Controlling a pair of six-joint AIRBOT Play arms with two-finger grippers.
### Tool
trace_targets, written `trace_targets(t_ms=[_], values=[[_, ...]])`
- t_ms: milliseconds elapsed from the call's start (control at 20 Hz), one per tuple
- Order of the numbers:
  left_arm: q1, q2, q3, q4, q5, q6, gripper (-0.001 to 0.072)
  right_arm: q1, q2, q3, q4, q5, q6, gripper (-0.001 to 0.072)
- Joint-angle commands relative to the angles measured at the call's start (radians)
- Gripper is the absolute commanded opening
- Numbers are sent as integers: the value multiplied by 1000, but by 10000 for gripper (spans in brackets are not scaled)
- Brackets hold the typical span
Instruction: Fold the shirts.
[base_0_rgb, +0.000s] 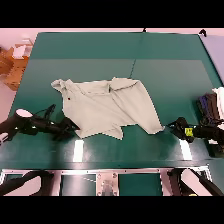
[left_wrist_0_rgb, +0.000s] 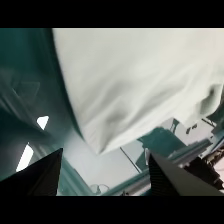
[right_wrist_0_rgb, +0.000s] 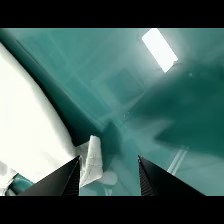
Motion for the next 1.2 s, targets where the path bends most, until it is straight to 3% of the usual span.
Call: trace_targets(t_ms=[0, 50, 350, 400, 450, 550, 800, 1000, 1150], values=[[-51, 3, -39, -51, 97, 10, 536, 0, 0, -2, 18, 4, -8, 420], [-51, 3, -42, -57, 104, 12, 369, 0, 0, -2, 21, 4, -8, 420], [-132, -45, -46, -138, 165, 52, 344, 0, 0, -2, 21, 14, -8, 420], [-129, -45, -45, -137, 158, 65, 113, 0, 0, -2, 21, 19, -8, 419], [-116, -44, -41, -124, 142, 68, 31, 0, 0, -2, 21, 26, -8, 407], [-80, -44, -41, -99, 106, 64, 30, 19, 0, -10, 21, 27, -8, 362], [-21, -44, -41, -87, 66, 76, 30, 117, -50, -23, 30, -46, -8, 348], [-21, -44, -41, -88, 69, 91, 30, 119, -95, -22, 117, -43, -117, 14], [-21, -43, -6, -93, 14, 121, 29, 118, -93, 47, 174, -53, -166, 13]])
